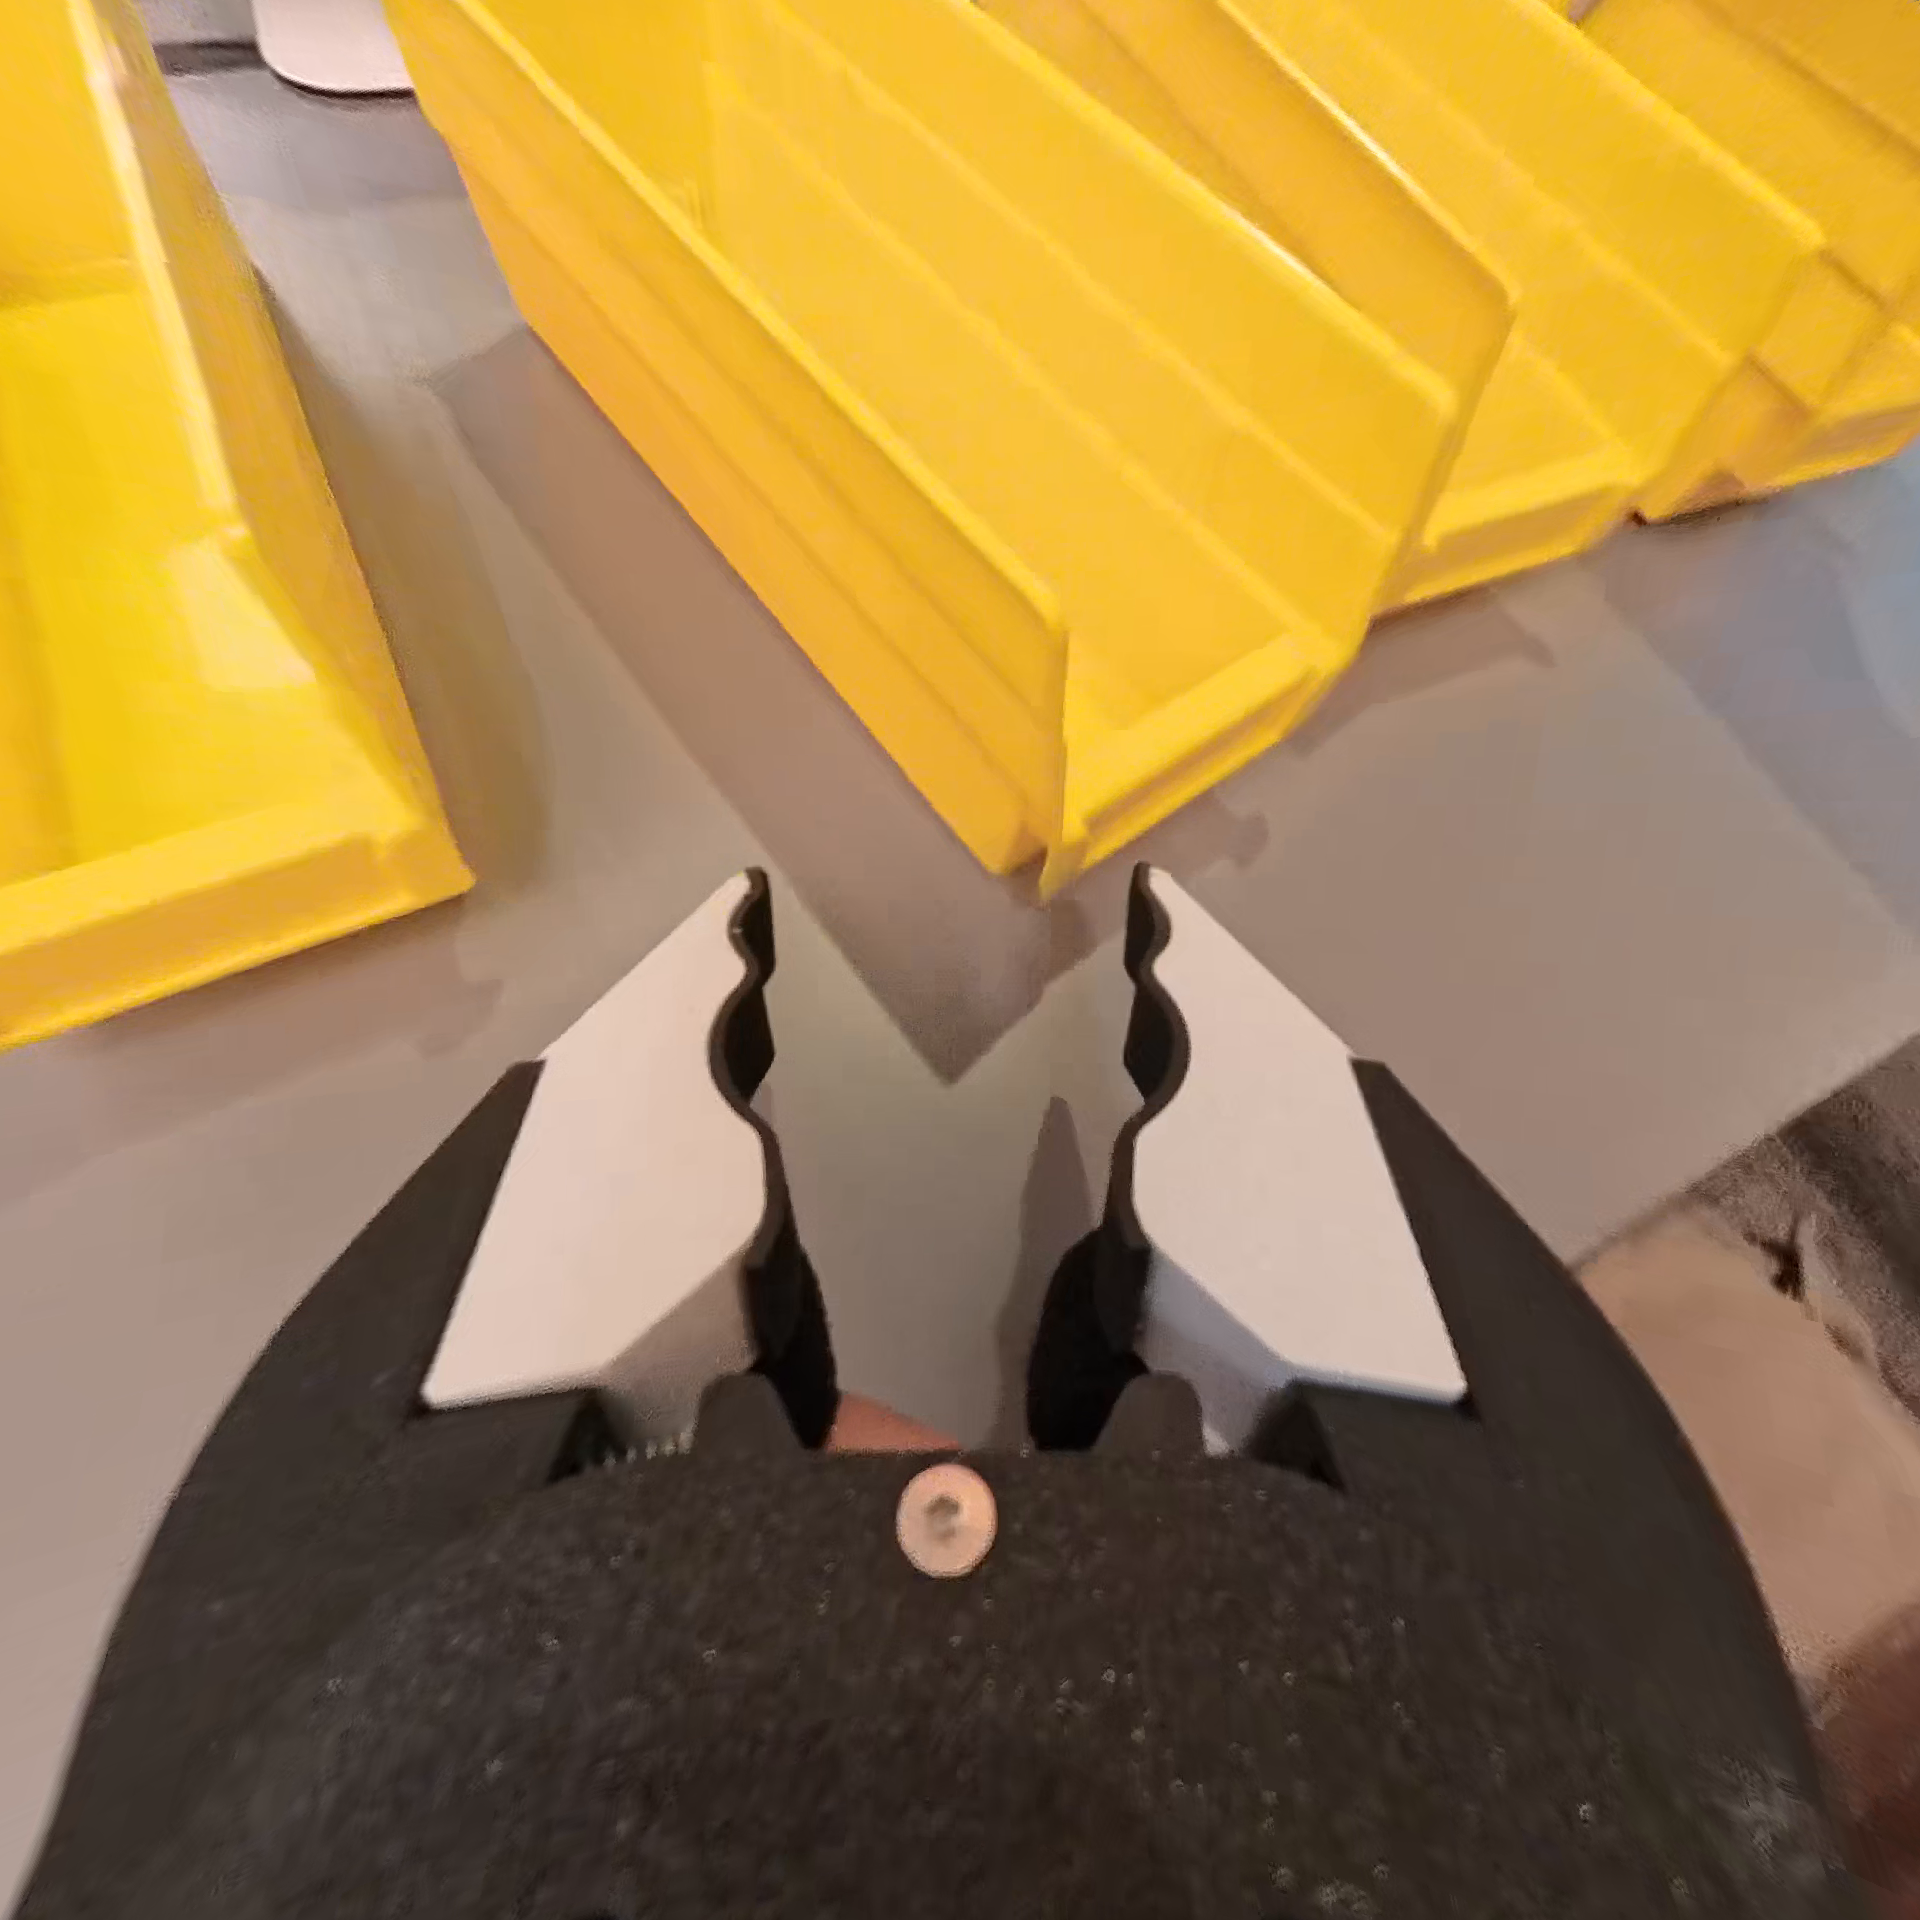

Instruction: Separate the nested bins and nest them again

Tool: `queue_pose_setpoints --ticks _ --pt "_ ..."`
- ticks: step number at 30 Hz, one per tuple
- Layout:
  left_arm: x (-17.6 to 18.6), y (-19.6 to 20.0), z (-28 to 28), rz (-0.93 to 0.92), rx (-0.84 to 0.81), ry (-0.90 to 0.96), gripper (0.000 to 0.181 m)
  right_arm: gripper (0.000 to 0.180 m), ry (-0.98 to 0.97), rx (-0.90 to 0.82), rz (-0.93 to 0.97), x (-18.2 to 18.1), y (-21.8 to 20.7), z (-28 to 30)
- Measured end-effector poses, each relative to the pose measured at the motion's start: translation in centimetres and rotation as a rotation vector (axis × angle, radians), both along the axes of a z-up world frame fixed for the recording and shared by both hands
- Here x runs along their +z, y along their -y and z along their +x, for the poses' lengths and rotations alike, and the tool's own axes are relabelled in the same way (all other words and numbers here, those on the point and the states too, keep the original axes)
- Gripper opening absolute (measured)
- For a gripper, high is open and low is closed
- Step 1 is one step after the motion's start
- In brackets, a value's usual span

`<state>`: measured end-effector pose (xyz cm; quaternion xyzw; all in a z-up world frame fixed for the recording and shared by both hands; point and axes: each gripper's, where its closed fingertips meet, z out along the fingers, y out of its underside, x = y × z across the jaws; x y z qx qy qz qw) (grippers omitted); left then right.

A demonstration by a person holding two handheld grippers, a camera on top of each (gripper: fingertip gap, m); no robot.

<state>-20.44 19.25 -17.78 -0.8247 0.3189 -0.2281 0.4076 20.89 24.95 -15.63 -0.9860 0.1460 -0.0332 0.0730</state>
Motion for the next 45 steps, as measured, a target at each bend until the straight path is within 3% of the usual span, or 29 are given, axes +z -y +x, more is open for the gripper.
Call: queue_pose_setpoints --ticks 5,8,11,15,19,23,31,39,45 --pt "-1.0 -2.8 2.5 -0.049 0.08 0.003 0.058 0.113 0.044 0.061 0.469 7.0 -1.1 -2.5" --pt "-1.5 -4.1 2.9 -0.091 0.087 0.021 0.059 0.102 0.076 0.139 0.71 9.9 3.8 -7.7" --pt "-1.5 -5.8 3.1 -0.085 0.122 0.021 0.038 0.083 0.13 0.246 0.81 7.8 9.8 -13.8" --pt "-1.6 -8.0 3.3 -0.04 0.158 -0.048 0.015 0.068 0.216 0.246 0.816 2.1 16.8 -19.5" --pt "-1.8 -8.2 2.8 -0.024 0.166 -0.086 0.019 0.064 0.274 0.259 0.816 -1.0 19.9 -22.6" --pt "-1.5 -7.9 2.2 -0.006 0.191 -0.094 0.022 0.068 0.427 0.324 0.783 -0.6 19.0 -21.7" --pt "1.5 -3.0 -0.9 0.022 0.157 -0.078 0.041 0.077 0.126 0.264 0.791 -1.6 18.2 -24.0" --pt "2.9 2.2 -8.3 0.087 0.146 -0.088 0.05 0.08 0.148 0.275 0.81 -1.2 18.8 -24.9" --pt "3.2 4.6 -10.5 -0.019 0.099 0.031 0.062 0.08 0.151 0.269 0.826 -0.7 18.8 -25.7"
